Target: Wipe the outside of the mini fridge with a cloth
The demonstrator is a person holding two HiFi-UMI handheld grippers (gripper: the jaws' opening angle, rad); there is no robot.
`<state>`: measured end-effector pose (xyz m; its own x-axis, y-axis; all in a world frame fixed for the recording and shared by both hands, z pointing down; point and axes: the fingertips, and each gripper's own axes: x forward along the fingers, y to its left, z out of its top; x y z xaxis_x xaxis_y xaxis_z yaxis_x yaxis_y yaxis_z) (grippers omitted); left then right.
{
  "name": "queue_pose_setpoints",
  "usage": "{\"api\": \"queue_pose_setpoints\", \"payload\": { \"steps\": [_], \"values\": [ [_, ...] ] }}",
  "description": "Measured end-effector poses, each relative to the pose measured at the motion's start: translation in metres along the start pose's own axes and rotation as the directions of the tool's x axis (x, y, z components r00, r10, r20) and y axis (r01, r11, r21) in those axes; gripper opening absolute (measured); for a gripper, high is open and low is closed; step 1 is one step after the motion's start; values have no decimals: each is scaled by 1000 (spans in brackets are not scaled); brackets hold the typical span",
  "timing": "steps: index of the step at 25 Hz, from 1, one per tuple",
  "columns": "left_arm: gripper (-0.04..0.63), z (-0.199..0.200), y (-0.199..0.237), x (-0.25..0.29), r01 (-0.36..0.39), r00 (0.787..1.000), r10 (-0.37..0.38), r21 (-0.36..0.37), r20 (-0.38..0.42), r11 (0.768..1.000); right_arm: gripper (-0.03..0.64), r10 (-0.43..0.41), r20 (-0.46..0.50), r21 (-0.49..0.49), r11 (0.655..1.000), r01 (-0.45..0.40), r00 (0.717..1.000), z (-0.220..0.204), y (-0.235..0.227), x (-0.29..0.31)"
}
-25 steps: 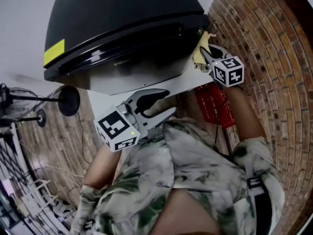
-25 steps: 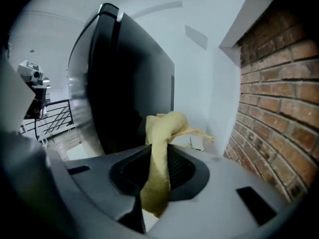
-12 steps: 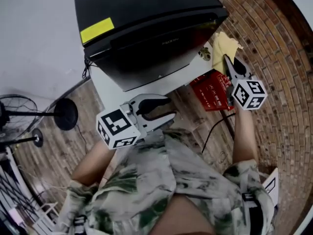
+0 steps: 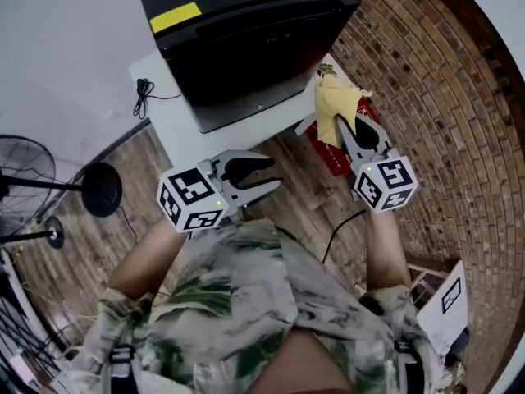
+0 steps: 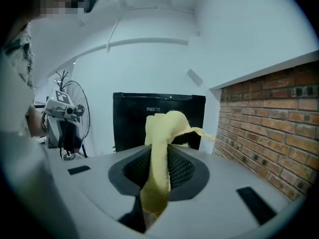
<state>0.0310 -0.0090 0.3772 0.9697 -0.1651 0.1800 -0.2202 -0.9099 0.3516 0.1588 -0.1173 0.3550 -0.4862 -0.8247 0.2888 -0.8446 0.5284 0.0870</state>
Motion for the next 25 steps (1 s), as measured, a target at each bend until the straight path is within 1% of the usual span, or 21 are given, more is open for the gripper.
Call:
{"api": "queue_pose_setpoints", "payload": {
  "steps": [4,6,9,12,15,17,19,21,23,25],
  "values": [
    [160,-12,-40,1,4,1000,-4,-15,-15,1000,87,52,-17,-56,997,-53,998,-6,38,-23],
    [144,-21,-53,0,-14,999,14,-14,-34,1000,87,72,0,-72,995,-72,997,-8,55,-29],
    [132,-33,-74,-11,-40,998,39,-18,-48,999,87,104,28,-69,992,-102,994,-9,85,-32],
    [115,-41,-88,-30,-44,997,43,-14,-60,999,87,133,42,-68,989,-130,990,-5,115,-32],
    [73,-38,-84,-56,-52,998,53,9,-46,999,87,142,44,-99,986,-137,989,6,139,-21],
    [57,-36,-82,-77,-44,999,45,31,-27,999,87,143,40,-126,982,-137,989,16,158,-11],
    [49,-33,-79,-103,-11,1000,11,45,-1,999,87,137,39,-167,978,-129,990,33,179,5],
    [44,-31,-72,-136,31,999,-32,42,23,999,87,122,42,-210,971,-111,992,53,202,28],
    [43,-33,-61,-173,49,999,-50,62,13,997,87,94,45,-245,966,-80,995,75,225,53],
    [38,-40,-46,-209,45,999,-43,110,-23,993,87,56,51,-272,962,-40,997,99,244,80]
  ]
}}
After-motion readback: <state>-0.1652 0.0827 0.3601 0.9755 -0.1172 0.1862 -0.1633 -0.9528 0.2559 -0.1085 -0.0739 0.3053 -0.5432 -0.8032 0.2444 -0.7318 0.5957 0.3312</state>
